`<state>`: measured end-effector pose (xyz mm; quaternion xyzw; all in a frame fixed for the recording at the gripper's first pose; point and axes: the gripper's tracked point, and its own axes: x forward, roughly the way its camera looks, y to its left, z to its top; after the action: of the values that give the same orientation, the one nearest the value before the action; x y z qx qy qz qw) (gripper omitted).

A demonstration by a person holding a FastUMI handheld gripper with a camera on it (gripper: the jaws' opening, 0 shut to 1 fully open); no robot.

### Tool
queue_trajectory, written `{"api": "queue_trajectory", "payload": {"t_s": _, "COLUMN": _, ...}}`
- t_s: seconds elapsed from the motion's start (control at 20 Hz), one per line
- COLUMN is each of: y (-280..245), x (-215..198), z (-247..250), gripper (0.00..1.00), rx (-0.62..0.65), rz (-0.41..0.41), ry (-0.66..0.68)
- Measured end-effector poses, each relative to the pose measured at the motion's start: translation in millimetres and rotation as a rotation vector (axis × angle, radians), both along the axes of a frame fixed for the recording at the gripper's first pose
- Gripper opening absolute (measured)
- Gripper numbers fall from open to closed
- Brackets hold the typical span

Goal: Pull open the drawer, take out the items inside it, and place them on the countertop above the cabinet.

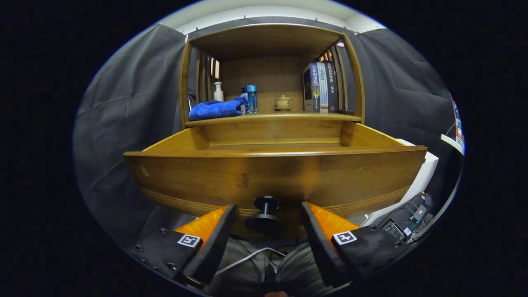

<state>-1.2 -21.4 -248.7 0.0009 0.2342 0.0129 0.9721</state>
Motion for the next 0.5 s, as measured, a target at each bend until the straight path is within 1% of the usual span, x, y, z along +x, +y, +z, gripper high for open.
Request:
{"api": "queue_trajectory", "payload": {"t_s": 0.05, "y": -7.7, "x": -2.2, "z": 16.6, "gripper": 0.83, "rx": -0.006, "rz": -0.01, "ry": -0.033}}
{"api": "queue_trajectory", "payload": {"t_s": 0.15, "y": -22.2, "x": 2.0, "z": 67.2, "gripper": 0.98, "rx": -0.027, "rz": -0.028, "ry": -0.119}}
{"api": "queue_trajectory", "payload": {"t_s": 0.25, "y": -25.3, "x": 34.4, "z": 132.6, "gripper": 0.98, "rx": -0.055, "rz": -0.011, "ry": -0.198}}
{"api": "queue_trajectory", "payload": {"t_s": 0.35, "y": -32.5, "x": 82.3, "z": 178.9, "gripper": 0.98, "rx": -0.169, "rz": -0.003, "ry": -0.208}}
{"api": "queue_trajectory", "payload": {"t_s": 0.4, "y": -25.9, "x": 104.8, "z": 186.8, "gripper": 0.98, "rx": -0.195, "rz": 0.023, "ry": -0.184}}
{"api": "queue_trajectory", "payload": {"t_s": 0.45, "y": -15.7, "x": 126.7, "z": 183.8, "gripper": 0.98, "rx": -0.199, "rz": 0.042, "ry": -0.152}}
{"api": "queue_trajectory", "payload": {"t_s": 0.5, "y": -4.1, "x": 146.6, "z": 176.0, "gripper": 0.98, "rx": -0.176, "rz": 0.06, "ry": -0.108}}
